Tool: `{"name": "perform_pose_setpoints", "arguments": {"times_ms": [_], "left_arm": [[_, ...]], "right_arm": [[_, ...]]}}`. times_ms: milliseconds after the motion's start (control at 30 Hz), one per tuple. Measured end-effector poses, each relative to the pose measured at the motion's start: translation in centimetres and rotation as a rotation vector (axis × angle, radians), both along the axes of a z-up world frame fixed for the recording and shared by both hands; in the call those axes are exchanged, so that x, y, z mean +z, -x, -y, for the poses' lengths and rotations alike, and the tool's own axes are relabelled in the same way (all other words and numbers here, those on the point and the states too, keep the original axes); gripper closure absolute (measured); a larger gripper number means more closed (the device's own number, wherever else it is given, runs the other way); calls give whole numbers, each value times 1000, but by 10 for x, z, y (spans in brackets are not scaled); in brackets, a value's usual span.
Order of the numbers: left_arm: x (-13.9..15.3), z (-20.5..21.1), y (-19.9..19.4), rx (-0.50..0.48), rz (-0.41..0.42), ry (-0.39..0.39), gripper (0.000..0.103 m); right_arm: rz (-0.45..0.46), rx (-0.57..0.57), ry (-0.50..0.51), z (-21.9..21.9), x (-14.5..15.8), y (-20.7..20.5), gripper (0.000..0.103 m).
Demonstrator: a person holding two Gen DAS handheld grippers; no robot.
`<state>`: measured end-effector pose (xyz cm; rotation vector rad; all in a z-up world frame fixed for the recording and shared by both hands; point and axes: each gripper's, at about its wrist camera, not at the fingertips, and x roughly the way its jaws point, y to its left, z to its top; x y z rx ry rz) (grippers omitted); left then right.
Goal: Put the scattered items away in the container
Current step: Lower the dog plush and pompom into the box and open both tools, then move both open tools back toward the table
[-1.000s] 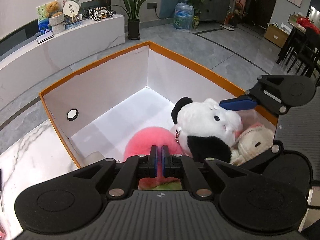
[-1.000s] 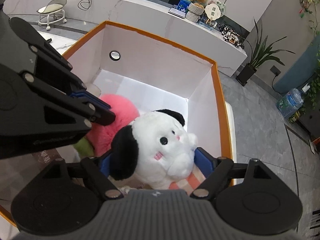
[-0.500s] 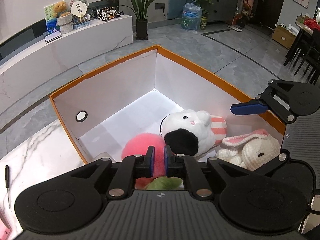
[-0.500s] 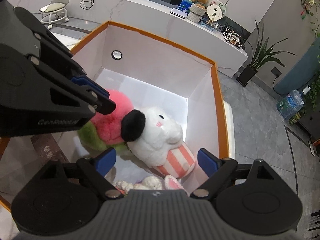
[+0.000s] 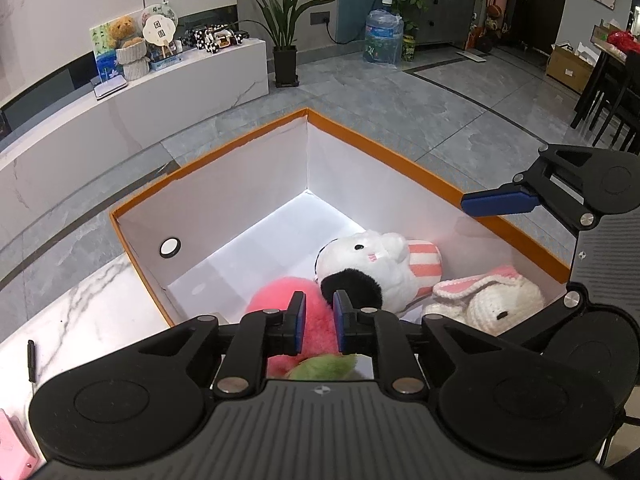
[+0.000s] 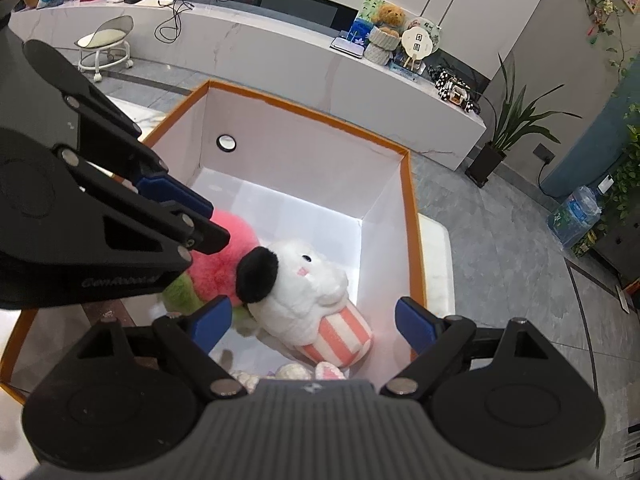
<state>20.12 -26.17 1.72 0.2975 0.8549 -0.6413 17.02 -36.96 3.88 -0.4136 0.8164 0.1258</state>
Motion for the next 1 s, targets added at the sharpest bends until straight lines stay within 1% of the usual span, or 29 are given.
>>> {"name": "perform_pose_setpoints", "arguments": {"times_ms": [500, 633, 733, 800, 867, 900, 933, 967, 1000], "left_arm": [[24, 1, 16, 0, 50, -16, 85], [33, -5, 22, 4, 72, -13, 80], [42, -13, 27, 13, 92, -3, 80], [48, -20, 29, 24, 108, 6, 78], [55, -27, 32, 35, 124, 16, 66], [58, -31, 34, 41, 132, 23, 62], [61, -36, 35, 47, 140, 33, 54], [64, -41, 37, 54, 149, 42, 48], [67, -47, 39, 60, 158, 52, 47]], "right_arm": [[61, -9, -30, 3, 23, 12, 13], [78, -8, -36, 1, 30, 16, 12], [94, -8, -41, -1, 35, 19, 12], [104, -10, -45, -3, 39, 21, 12], [113, -10, -51, -5, 43, 22, 12], [118, -10, -53, -7, 44, 23, 12], [123, -10, -54, -9, 46, 24, 12], [128, -10, -55, -10, 47, 25, 12], [134, -8, -56, -12, 48, 25, 12]]}}
